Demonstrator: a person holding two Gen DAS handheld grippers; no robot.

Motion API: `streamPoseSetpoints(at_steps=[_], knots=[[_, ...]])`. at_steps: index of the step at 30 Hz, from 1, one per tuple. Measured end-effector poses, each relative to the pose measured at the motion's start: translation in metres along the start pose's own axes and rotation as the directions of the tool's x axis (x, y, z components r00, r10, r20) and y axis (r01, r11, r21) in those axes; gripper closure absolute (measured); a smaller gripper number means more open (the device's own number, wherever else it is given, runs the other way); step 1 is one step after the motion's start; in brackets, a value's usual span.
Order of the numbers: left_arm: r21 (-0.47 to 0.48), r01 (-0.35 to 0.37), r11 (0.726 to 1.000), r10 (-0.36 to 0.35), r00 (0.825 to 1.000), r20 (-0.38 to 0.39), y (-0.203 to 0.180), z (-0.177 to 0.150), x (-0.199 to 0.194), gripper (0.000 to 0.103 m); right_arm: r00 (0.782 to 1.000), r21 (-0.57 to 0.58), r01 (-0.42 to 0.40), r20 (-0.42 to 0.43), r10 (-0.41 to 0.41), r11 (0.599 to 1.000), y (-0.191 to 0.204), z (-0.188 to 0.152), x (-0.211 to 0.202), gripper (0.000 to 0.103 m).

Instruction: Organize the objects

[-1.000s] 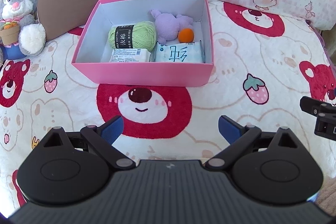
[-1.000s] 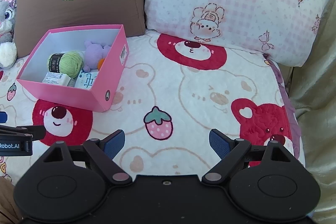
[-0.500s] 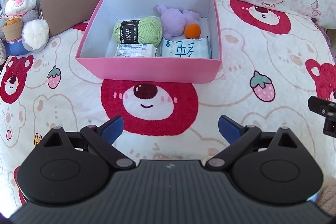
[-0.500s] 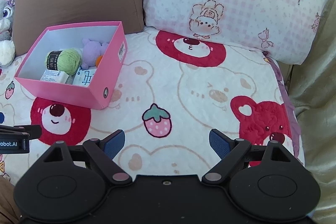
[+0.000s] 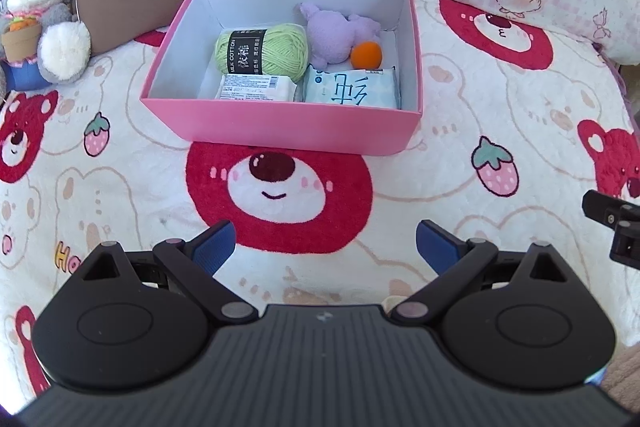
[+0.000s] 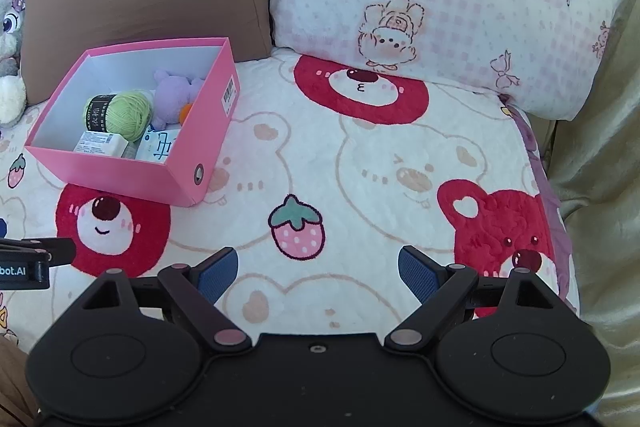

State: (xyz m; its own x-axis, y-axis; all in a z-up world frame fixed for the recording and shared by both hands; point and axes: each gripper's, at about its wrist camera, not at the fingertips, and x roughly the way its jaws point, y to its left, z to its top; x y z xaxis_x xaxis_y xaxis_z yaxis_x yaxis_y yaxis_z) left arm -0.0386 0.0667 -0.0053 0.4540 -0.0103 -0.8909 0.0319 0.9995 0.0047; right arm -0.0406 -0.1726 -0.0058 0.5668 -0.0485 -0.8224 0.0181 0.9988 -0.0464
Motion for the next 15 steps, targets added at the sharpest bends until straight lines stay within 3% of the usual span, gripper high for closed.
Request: streamPoseSetpoints(at_steps=[15], knots=[[0.03,-0.029,0.999,0.028,1.0,0.005,-0.0042,-0.0006,-0.0005,0.005,1.0,0.004,0.001,-0.004,-0.001,1.0,-0.0012,-0.0012,0.0001,0.013]])
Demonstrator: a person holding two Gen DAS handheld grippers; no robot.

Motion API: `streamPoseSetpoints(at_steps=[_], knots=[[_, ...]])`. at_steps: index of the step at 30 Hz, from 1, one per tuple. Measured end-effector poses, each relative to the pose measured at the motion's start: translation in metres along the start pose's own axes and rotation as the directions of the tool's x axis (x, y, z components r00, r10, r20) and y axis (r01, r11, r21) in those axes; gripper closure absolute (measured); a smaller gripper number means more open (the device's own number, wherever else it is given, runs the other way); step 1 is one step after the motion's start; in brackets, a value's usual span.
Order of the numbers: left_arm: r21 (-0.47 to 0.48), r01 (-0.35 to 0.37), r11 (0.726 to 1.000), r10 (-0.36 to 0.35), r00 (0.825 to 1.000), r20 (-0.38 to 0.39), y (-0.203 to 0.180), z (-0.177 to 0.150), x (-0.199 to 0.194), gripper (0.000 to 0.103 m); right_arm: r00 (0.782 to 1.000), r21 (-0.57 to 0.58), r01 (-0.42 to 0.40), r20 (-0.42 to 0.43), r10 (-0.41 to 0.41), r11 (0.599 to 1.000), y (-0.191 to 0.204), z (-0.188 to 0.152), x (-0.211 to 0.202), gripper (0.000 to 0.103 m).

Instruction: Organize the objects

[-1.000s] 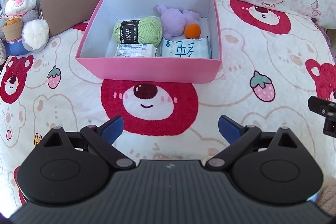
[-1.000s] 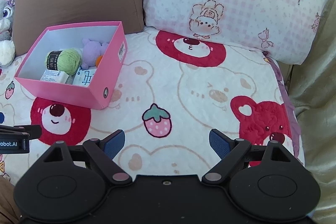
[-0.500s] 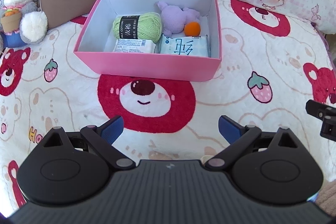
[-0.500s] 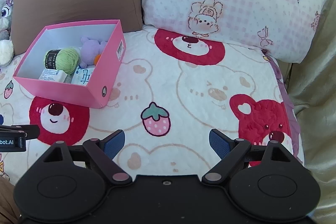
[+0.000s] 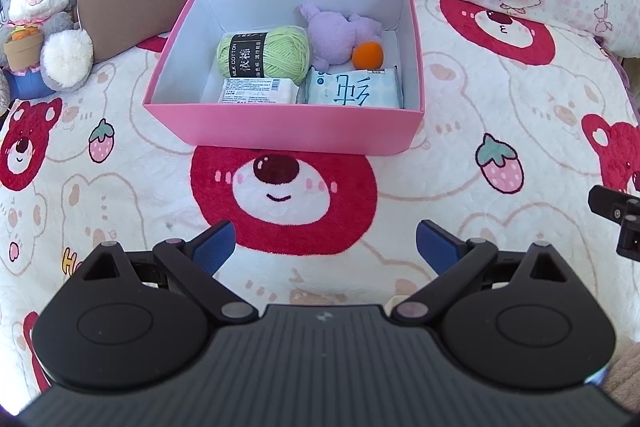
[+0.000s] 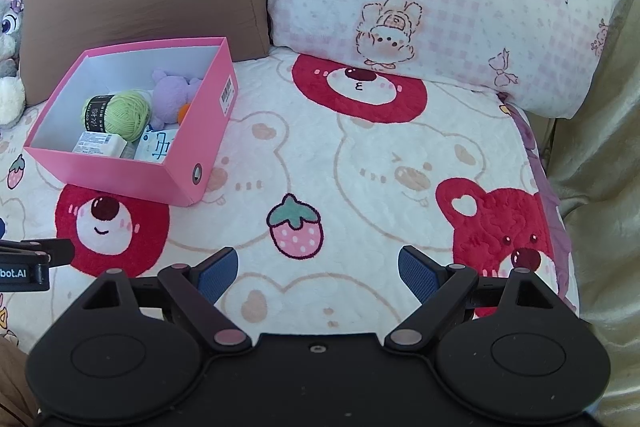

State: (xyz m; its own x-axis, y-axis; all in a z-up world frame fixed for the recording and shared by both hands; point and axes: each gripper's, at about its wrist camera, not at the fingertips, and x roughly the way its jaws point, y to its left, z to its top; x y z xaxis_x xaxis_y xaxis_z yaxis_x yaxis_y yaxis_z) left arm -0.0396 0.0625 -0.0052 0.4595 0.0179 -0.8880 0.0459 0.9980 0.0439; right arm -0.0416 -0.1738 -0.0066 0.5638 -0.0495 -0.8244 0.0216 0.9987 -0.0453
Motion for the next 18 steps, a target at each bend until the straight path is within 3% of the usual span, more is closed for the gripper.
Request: streamPoseSetpoints(at_steps=[18], knots=[[0.0,0.004,1.0,-0.004,1.0,-0.015,0.0009,-0.0012,0.0036,0.005,1.0,0.0,0.002,-0.003,-0.002,1.0,-0.0008,-0.0002,-0.001,0.013]])
